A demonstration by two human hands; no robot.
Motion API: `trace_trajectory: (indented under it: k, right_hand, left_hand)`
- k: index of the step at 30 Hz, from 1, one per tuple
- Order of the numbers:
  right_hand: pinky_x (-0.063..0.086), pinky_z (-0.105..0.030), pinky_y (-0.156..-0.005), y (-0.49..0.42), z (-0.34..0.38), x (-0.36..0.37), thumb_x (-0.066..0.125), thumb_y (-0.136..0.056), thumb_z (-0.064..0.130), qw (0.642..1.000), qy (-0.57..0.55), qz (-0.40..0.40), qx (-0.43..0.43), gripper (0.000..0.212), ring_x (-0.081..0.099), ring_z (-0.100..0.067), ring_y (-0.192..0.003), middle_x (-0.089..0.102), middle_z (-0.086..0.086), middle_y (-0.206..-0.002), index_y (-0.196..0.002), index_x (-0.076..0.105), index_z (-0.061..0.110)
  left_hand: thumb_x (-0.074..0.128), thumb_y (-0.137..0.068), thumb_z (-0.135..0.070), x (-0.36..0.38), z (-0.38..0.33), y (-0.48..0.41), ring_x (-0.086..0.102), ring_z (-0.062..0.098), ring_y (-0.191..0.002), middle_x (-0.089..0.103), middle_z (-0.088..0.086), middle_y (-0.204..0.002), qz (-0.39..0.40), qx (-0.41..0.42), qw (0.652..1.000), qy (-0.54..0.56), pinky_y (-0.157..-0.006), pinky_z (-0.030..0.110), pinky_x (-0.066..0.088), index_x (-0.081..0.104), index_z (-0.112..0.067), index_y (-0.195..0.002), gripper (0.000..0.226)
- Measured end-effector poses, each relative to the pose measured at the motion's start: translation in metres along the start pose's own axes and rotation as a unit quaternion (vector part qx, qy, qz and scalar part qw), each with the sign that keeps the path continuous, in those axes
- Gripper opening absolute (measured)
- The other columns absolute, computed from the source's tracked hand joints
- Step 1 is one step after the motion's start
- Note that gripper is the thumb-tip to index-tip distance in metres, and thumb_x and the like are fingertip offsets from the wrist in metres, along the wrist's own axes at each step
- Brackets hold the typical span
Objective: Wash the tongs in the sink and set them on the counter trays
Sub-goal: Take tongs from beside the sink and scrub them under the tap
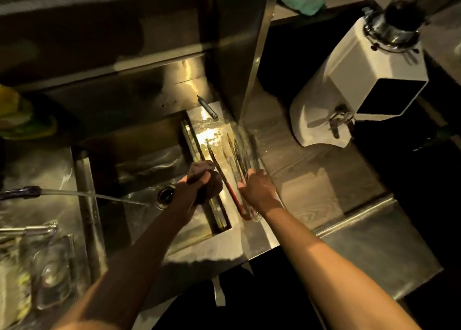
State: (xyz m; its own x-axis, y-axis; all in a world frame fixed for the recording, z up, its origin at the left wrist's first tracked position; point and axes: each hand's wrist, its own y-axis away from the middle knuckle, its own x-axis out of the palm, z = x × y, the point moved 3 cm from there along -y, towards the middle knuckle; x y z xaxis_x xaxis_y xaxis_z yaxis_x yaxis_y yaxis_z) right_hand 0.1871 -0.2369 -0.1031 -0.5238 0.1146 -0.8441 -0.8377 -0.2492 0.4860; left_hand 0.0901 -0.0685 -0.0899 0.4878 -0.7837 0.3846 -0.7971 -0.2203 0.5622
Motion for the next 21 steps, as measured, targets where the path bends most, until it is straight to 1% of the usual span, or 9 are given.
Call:
trace_trajectory:
  k: [2, 4, 7, 9, 11, 15, 18, 19, 21]
  right_hand:
    - [0.045, -0.038, -0.099, -0.01, -0.003, 0.009, 0.053, -0.097, 0.048, 0.999, 0.009, 0.028, 0.013, 0.052, 0.049, -0.034, -0.13, 0.041, -0.02, -0.149, -0.136, 0.047, 0.014]
    - [0.046, -0.036, -0.096, -0.013, -0.005, 0.017, 0.057, -0.094, 0.051, 0.999, 0.014, 0.049, 0.016, 0.056, 0.052, -0.031, -0.129, 0.044, -0.017, -0.15, -0.137, 0.046, 0.017]
    - [0.047, -0.037, -0.09, -0.017, -0.01, 0.019, 0.055, -0.095, 0.043, 0.999, 0.006, 0.032, -0.014, 0.043, 0.057, -0.032, -0.119, 0.053, -0.017, -0.136, -0.127, 0.051, 0.015]
    - [0.048, -0.037, -0.087, -0.013, -0.011, 0.014, 0.052, -0.095, 0.038, 1.0, -0.015, 0.004, -0.026, 0.037, 0.059, -0.033, -0.112, 0.055, -0.016, -0.126, -0.122, 0.054, 0.012]
    - [0.047, -0.037, -0.088, -0.009, -0.011, 0.004, 0.05, -0.095, 0.038, 0.998, -0.026, -0.032, -0.044, 0.039, 0.058, -0.033, -0.11, 0.054, -0.015, -0.122, -0.121, 0.058, 0.01]
    - [0.046, -0.035, -0.082, 0.0, -0.003, -0.019, 0.048, -0.097, 0.038, 0.985, -0.071, -0.088, -0.13, 0.033, 0.058, -0.03, -0.104, 0.056, -0.013, -0.118, -0.113, 0.062, 0.013]
    - [0.041, -0.031, -0.078, 0.004, 0.013, -0.028, 0.045, -0.098, 0.034, 0.969, -0.16, -0.052, -0.183, 0.029, 0.056, -0.028, -0.098, 0.055, -0.013, -0.113, -0.103, 0.062, 0.011]
    - [0.039, -0.03, -0.076, 0.002, 0.022, -0.027, 0.042, -0.098, 0.034, 0.962, -0.187, -0.033, -0.194, 0.032, 0.055, -0.026, -0.096, 0.055, -0.012, -0.111, -0.101, 0.062, 0.011]
    - [0.037, -0.03, -0.075, 0.002, 0.04, -0.022, 0.035, -0.098, 0.037, 0.954, -0.224, 0.008, -0.201, 0.038, 0.054, -0.026, -0.094, 0.056, -0.012, -0.108, -0.102, 0.062, 0.011]
  left_hand:
    - [0.057, -0.096, -0.006, 0.004, 0.001, -0.001, 0.073, 0.027, -0.09, 0.072, 0.015, -0.101, -0.033, -0.01, 0.999, 0.024, -0.075, 0.037, 0.059, 0.06, -0.002, -0.124, 0.029]
    - [0.054, -0.098, -0.007, 0.007, 0.0, 0.001, 0.073, 0.024, -0.083, 0.072, 0.013, -0.097, -0.05, -0.012, 0.999, 0.017, -0.065, 0.031, 0.058, 0.06, -0.004, -0.124, 0.027]
    - [0.054, -0.099, -0.018, 0.01, -0.001, 0.0, 0.069, 0.02, -0.08, 0.071, 0.008, -0.096, -0.056, 0.006, 0.998, -0.026, -0.057, 0.026, 0.053, 0.059, -0.009, -0.127, 0.03]
    - [0.055, -0.099, -0.027, 0.012, -0.002, 0.0, 0.069, 0.022, -0.084, 0.072, 0.007, -0.096, -0.044, 0.035, 0.998, -0.032, -0.062, 0.026, 0.054, 0.059, -0.009, -0.126, 0.033]
    - [0.059, -0.096, -0.037, 0.012, -0.003, 0.0, 0.069, 0.026, -0.09, 0.071, 0.013, -0.104, -0.044, 0.051, 0.997, -0.026, -0.068, 0.028, 0.056, 0.059, -0.008, -0.127, 0.043]
    - [0.048, -0.098, -0.044, 0.003, 0.003, -0.002, 0.069, 0.027, -0.102, 0.068, 0.015, -0.123, -0.09, 0.053, 0.994, 0.015, -0.074, 0.03, 0.057, 0.057, -0.013, -0.134, 0.048]
    - [0.04, -0.098, -0.056, -0.007, 0.001, -0.004, 0.064, 0.033, -0.11, 0.068, 0.014, -0.126, -0.133, 0.022, 0.989, 0.063, -0.086, 0.039, 0.054, 0.056, -0.016, -0.135, 0.057]
    - [0.036, -0.098, -0.059, -0.011, -0.003, -0.003, 0.064, 0.034, -0.108, 0.07, 0.014, -0.12, -0.15, 0.004, 0.985, 0.089, -0.089, 0.041, 0.05, 0.057, -0.017, -0.132, 0.058]
    - [0.027, -0.099, -0.062, -0.021, -0.01, -0.003, 0.064, 0.03, -0.096, 0.076, 0.01, -0.101, -0.171, -0.025, 0.976, 0.131, -0.086, 0.04, 0.046, 0.06, -0.018, -0.125, 0.061]
